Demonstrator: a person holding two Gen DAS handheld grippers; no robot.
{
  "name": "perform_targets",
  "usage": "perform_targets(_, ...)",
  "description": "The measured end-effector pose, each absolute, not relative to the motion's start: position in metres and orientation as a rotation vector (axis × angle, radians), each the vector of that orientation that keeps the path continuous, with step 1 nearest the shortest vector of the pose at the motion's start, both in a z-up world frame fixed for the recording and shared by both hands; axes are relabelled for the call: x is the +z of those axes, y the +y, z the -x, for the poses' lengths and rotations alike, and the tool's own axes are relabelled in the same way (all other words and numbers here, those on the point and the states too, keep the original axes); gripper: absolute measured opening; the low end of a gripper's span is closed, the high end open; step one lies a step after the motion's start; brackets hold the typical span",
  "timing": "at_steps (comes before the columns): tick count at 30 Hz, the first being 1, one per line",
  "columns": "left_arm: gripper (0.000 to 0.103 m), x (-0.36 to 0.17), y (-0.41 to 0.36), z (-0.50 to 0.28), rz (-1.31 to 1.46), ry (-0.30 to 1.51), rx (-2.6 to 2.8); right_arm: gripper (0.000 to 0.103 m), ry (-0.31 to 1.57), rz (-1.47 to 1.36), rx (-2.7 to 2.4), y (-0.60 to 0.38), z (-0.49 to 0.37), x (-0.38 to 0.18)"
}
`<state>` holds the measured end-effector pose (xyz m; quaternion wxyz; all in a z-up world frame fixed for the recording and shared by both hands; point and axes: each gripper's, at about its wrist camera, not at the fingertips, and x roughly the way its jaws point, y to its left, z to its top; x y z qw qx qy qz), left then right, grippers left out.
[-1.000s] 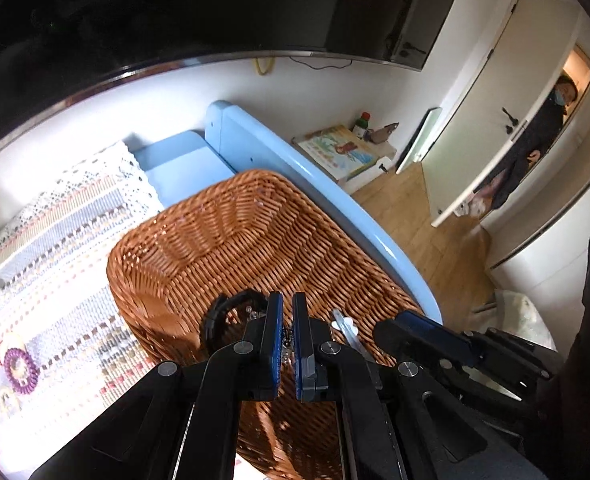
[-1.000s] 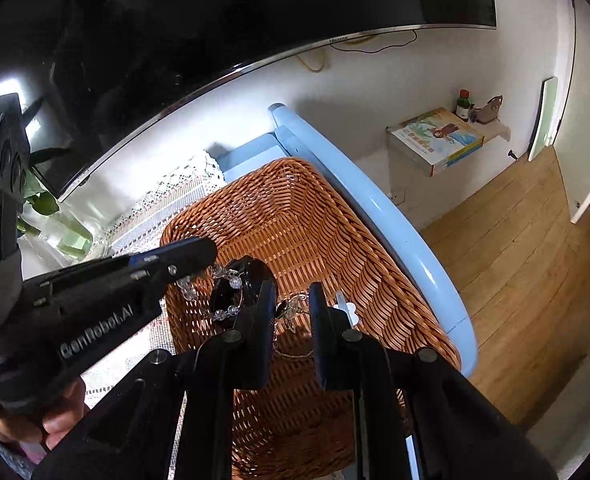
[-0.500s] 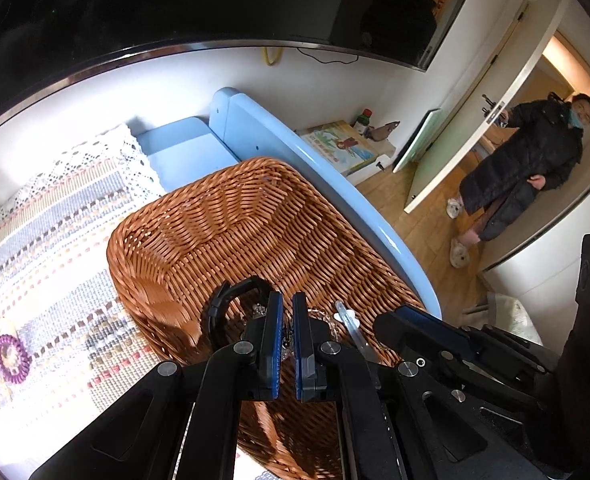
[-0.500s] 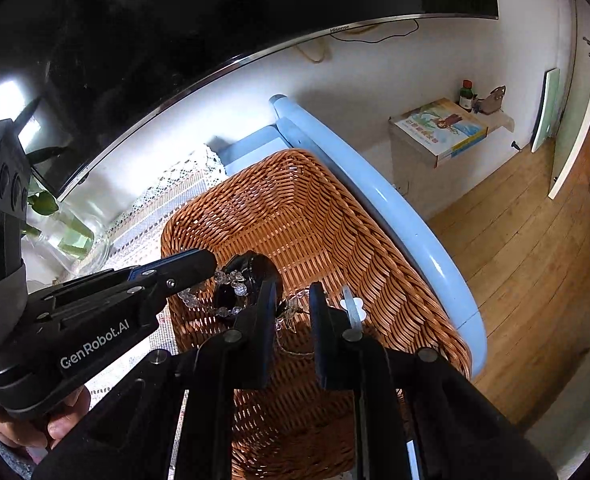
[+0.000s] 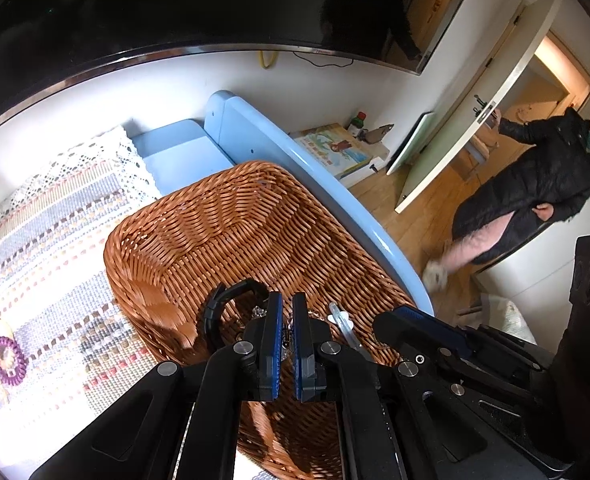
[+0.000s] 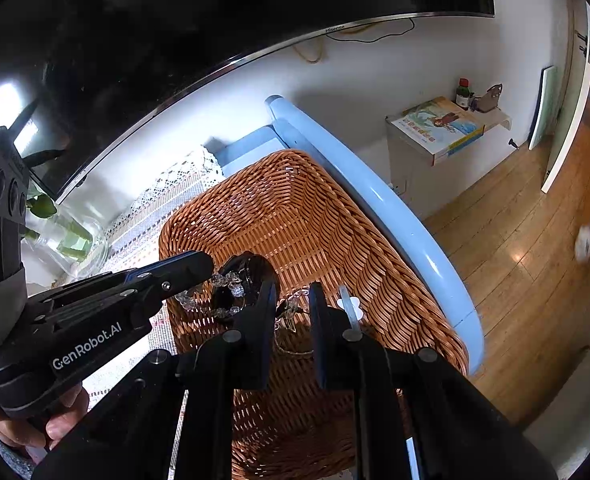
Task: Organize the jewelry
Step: 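Open the left tool over the basket while the right tool releases the charm into it, then move both open tools back over the jewelry on the cloth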
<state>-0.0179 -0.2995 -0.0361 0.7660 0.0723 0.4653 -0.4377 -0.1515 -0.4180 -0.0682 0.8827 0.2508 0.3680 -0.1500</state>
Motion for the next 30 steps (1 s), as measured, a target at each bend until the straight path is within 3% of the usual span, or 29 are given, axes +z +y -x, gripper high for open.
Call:
perform_targets(3,0.008,-0.035,-0.294,0.014,-0.094,1.021,-0.963,0.018,0.762,-0.527,-0.307,-0.418,0.152,-0.067)
perform_targets(7,0.045,-0.032,-0.289,0.011,-0.077,1.055,-0.976,0.040,0.770,-0.548,-0.308,-0.419,0.152,-0.068)
perform_targets(8,0.047,-0.030,-0.287,0.012,-0.079,1.045,-0.982,0.041,0.769,-0.555,-0.307,-0.419,0.152,-0.068)
perform_targets(19,0.052,-0.003,-0.208,0.004,0.063,0.999,-1.009,0.049,0.762,-0.565,-0.301,-0.407,0.157,-0.057)
perform_targets(30,0.054,-0.006,-0.036,-0.015,0.260,0.949,-0.752,0.051,0.751,-0.431,-0.179,-0.338,0.130,-0.017)
